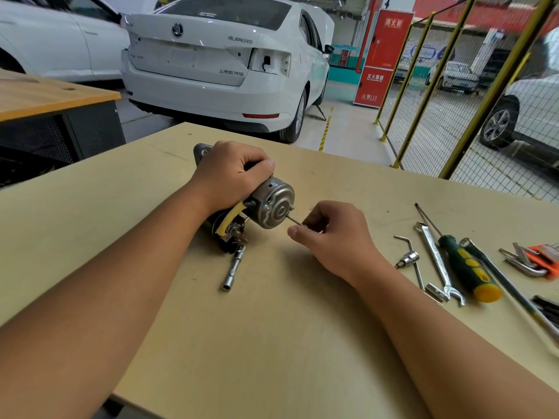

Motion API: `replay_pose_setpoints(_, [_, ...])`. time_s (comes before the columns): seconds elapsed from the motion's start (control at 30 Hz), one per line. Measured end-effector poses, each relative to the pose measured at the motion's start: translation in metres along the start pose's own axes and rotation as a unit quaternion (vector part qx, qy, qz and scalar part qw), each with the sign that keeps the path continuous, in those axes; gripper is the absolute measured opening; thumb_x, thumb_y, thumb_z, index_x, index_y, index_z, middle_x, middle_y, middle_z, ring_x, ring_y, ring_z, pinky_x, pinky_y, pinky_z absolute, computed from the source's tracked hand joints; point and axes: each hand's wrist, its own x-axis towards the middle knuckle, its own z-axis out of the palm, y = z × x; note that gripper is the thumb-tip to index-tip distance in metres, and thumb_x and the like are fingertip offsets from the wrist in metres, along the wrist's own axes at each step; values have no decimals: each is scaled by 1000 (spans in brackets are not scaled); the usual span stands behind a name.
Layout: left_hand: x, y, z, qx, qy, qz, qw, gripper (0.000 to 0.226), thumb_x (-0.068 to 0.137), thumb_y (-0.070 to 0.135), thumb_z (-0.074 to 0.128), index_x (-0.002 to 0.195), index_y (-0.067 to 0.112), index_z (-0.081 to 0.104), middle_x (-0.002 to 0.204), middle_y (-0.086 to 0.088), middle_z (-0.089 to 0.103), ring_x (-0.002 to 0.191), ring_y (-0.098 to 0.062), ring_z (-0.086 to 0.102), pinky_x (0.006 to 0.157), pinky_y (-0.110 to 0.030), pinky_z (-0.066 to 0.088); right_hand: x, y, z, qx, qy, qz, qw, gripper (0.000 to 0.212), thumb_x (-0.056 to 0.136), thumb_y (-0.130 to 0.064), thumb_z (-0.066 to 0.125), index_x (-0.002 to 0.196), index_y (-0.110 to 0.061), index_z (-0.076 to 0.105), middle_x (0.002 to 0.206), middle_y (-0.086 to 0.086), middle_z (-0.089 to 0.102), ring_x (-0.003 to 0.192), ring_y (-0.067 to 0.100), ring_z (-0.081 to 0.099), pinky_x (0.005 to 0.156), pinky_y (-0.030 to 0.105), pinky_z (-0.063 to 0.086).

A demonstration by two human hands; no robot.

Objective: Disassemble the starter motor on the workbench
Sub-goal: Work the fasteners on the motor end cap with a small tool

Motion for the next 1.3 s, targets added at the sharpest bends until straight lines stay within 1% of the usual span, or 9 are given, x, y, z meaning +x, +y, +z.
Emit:
replay_pose_setpoints(0.1, [0, 0, 0, 3, 0, 2, 1000, 32, 94, 39, 56, 87, 19, 80, 75, 5, 74, 78, -17, 70, 77, -46, 58, 0, -1, 2, 3, -34, 15, 999, 44, 89, -57, 65, 68, -19, 69, 63, -6, 68, 61, 5, 59, 61, 32, 48])
replay_pose_setpoints(0.2, [0, 1, 0, 2, 0, 3, 1000, 31, 94, 37, 57, 86, 19, 80, 76, 5, 74, 78, -17, 70, 77, -46, 58, 0, -2, 2, 22, -65, 30, 997, 49, 102, -50, 48, 71, -19, 71, 66, -8, 72, 66, 9, 65, 72, 35, 53])
replay_pose_setpoints(0.47, [0, 2, 0, 1, -3, 0, 1000, 33, 94, 39, 56, 88, 18, 80, 77, 4, 74, 79, -18, 70, 77, -46, 59, 0, 2, 1, -4, 16, -20, 1000, 29, 76, -43, 85, 68, -26, 63, 67, -9, 63, 64, 5, 57, 54, 21, 39])
replay_pose_setpoints(0.6, [0, 1, 0, 1, -2, 0, 1000, 33, 94, 39, 56, 87, 19, 80, 76, 4, 74, 78, -17, 70, 76, -46, 59, -1, 0, 2, -26, -22, 9, 999, 44, 85, -58, 68, 65, -18, 66, 63, -4, 64, 62, 11, 59, 59, 35, 50])
replay_pose_setpoints(0.7, [0, 1, 0, -1, -1, 2, 1000, 33, 93, 39, 56, 87, 18, 80, 76, 4, 74, 79, -18, 70, 77, -46, 58, 0, -4, 3, -13, -50, 26, 998, 47, 98, -47, 53, 69, -14, 69, 66, 0, 69, 69, 23, 65, 74, 49, 57])
replay_pose_setpoints(0.93, [0, 1, 0, -2, -3, -1, 1000, 34, 94, 40, 55, 88, 18, 80, 77, 4, 74, 79, -17, 70, 77, -47, 59, -2, 0, 1, -23, 7, 2, 1000, 28, 80, -44, 80, 69, -25, 63, 71, -7, 63, 70, 10, 59, 58, 31, 46])
replay_pose_setpoints(1.07, [0, 1, 0, -1, -3, -1, 1000, 34, 94, 40, 55, 88, 19, 80, 76, 3, 74, 79, -18, 70, 77, -47, 59, -2, -4, 3, -43, -23, 13, 999, 51, 87, -63, 62, 66, -17, 65, 65, -2, 65, 64, 17, 61, 60, 37, 50])
replay_pose_setpoints(1.13, [0, 0, 1, 0, 2, 0, 1000, 32, 94, 39, 56, 87, 19, 80, 76, 4, 74, 79, -17, 70, 78, -46, 59, -2, -6, 4, -54, -33, 15, 998, 59, 96, -61, 51, 68, -11, 67, 67, 4, 68, 67, 24, 64, 68, 45, 56])
replay_pose_setpoints(1.3, [0, -1, 1, 2, 0, -1, 1000, 33, 94, 40, 56, 88, 19, 80, 76, 5, 75, 79, -16, 71, 79, -46, 59, -1, -4, 4, -77, -4, -1, 997, 36, 87, -50, 72, 68, -21, 62, 68, -6, 61, 69, 14, 57, 62, 36, 50])
